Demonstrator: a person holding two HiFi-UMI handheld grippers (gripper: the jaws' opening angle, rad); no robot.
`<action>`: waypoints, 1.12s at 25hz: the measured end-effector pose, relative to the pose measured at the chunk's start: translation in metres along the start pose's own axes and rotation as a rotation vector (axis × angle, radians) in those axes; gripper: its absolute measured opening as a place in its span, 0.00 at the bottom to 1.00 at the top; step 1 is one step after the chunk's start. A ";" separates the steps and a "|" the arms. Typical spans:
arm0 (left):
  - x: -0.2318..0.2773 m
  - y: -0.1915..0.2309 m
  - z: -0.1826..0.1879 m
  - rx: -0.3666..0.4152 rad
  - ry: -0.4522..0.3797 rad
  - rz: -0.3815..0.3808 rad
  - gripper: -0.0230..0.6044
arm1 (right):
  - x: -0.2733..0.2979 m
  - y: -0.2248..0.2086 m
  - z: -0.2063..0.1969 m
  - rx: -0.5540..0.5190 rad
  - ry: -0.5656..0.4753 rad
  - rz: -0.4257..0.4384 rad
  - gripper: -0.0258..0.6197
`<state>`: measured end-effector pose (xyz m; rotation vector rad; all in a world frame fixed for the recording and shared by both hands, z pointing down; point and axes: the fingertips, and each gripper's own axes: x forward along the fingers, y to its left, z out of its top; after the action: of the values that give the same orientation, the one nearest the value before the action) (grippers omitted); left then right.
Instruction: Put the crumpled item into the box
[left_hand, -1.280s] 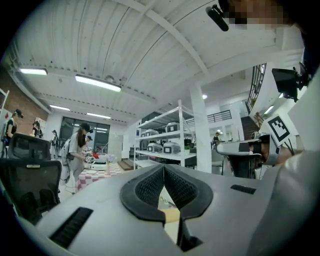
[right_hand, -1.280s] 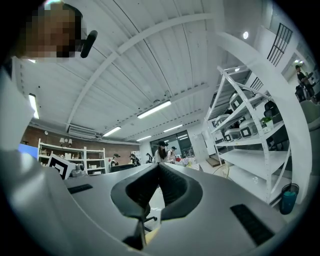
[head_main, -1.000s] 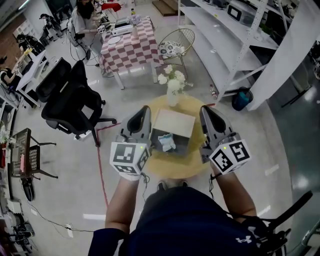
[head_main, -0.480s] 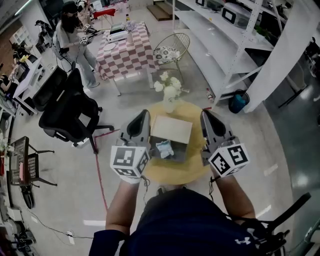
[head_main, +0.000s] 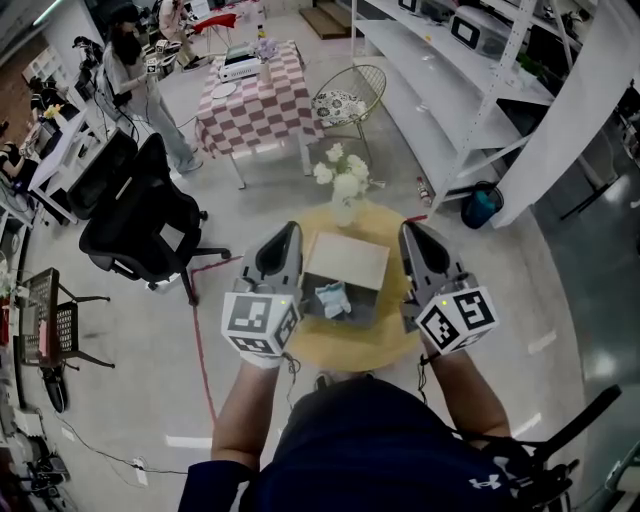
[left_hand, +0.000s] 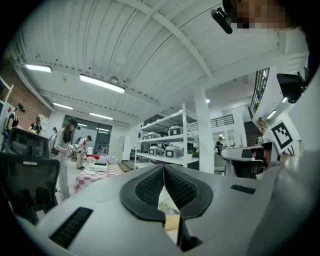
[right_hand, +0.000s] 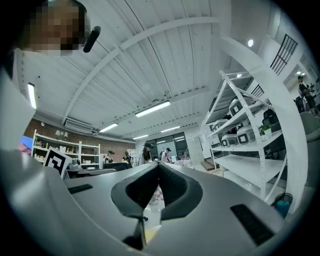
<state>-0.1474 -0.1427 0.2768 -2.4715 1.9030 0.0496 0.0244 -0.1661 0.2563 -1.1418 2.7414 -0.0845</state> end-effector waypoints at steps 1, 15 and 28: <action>0.000 0.001 -0.001 0.000 0.001 0.002 0.07 | 0.001 0.001 -0.001 0.000 0.000 0.003 0.04; 0.005 0.006 -0.007 -0.010 0.009 0.000 0.07 | 0.008 -0.001 -0.006 0.009 0.011 0.008 0.04; 0.007 0.007 -0.007 -0.012 0.019 0.000 0.07 | 0.011 -0.001 -0.006 0.021 0.019 0.014 0.04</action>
<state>-0.1519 -0.1513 0.2838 -2.4896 1.9154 0.0378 0.0168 -0.1745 0.2614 -1.1222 2.7576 -0.1225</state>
